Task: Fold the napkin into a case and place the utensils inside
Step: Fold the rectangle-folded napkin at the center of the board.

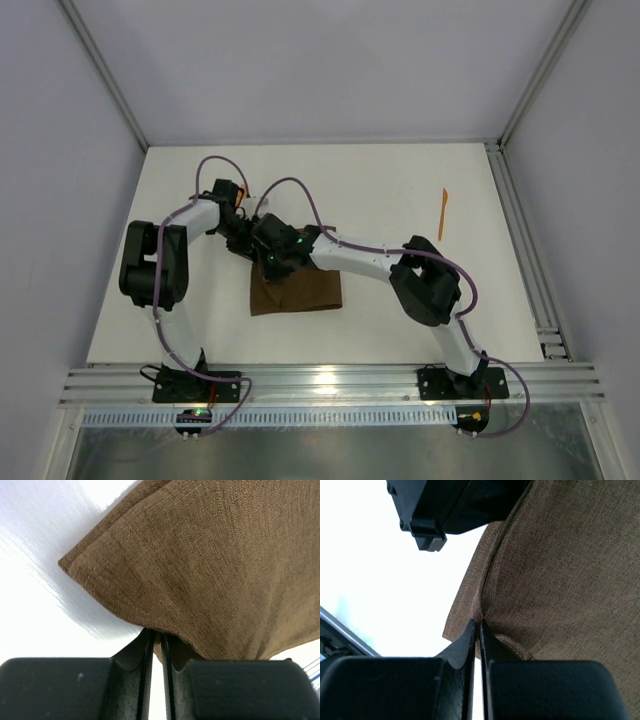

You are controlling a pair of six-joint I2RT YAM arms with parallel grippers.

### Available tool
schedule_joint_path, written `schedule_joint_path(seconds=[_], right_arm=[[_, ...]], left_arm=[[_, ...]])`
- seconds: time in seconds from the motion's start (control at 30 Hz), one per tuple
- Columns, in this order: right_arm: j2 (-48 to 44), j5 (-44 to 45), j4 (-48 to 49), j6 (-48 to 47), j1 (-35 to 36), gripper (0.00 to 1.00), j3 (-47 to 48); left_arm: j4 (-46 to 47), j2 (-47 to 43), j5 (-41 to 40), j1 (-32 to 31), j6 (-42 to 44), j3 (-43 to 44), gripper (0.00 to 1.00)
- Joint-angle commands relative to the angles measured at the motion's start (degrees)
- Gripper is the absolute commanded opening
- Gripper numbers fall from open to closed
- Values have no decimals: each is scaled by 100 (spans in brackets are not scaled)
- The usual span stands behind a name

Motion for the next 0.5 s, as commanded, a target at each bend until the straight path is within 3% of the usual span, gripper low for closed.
schedule_joint_path(seconds=[0.0, 0.2, 0.47], right_arm=[[-102, -46, 354, 429, -12, 3, 25], [-84, -20, 529, 711, -161, 3, -54], [12, 51, 635, 913, -240, 3, -63]], left_arm=[[56, 26, -83, 23, 9, -164, 13], [-49, -141, -153, 128, 62, -120, 23], [-322, -510, -461, 304, 290, -15, 29]])
